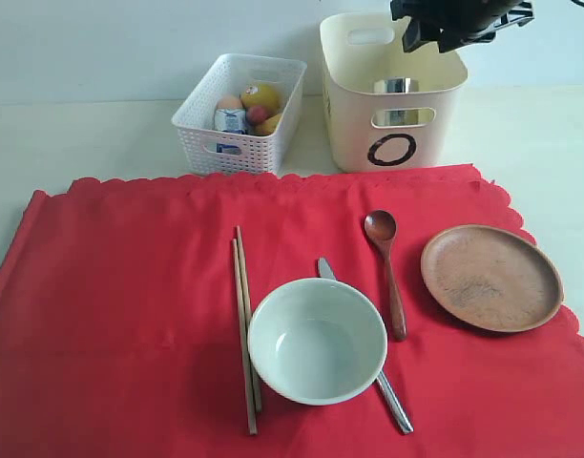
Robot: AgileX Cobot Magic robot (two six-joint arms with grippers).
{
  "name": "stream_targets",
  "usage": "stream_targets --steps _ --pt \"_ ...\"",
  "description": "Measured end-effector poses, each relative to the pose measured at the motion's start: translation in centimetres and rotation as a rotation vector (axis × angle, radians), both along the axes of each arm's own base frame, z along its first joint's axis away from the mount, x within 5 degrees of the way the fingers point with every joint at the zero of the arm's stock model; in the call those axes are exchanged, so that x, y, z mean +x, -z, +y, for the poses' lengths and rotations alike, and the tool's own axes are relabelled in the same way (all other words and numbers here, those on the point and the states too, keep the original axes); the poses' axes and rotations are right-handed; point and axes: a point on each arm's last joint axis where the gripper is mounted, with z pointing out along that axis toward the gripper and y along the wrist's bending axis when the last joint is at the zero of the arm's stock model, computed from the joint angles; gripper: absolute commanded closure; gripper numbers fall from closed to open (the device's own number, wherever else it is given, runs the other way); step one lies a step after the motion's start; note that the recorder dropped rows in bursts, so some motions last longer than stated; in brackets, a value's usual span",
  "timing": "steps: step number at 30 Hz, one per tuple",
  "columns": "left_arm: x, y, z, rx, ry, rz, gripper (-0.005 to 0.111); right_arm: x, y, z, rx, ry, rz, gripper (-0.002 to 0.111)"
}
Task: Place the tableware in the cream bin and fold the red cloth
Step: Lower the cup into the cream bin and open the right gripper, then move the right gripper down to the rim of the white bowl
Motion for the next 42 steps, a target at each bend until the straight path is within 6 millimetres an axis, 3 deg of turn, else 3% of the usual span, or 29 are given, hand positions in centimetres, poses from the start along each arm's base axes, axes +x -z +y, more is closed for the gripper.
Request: stream_targets --steps 11,23,34,42 --pt "0.0 0.0 0.0 0.000 0.000 0.000 0.107 -0.4 -0.1 0.1 0.002 -0.013 0.033 0.057" --pt "0.0 0.0 0.0 0.000 0.000 0.000 0.107 -2.8 -4.3 0.3 0.003 -0.053 0.042 0.057" --pt "0.0 0.0 0.0 0.000 0.000 0.000 0.107 -6.7 -7.7 0.7 0.000 -0.158 0.167 0.057" --pt "0.0 0.0 0.0 0.000 0.000 0.000 0.107 -10.6 -6.9 1.2 0.054 -0.186 0.180 0.057"
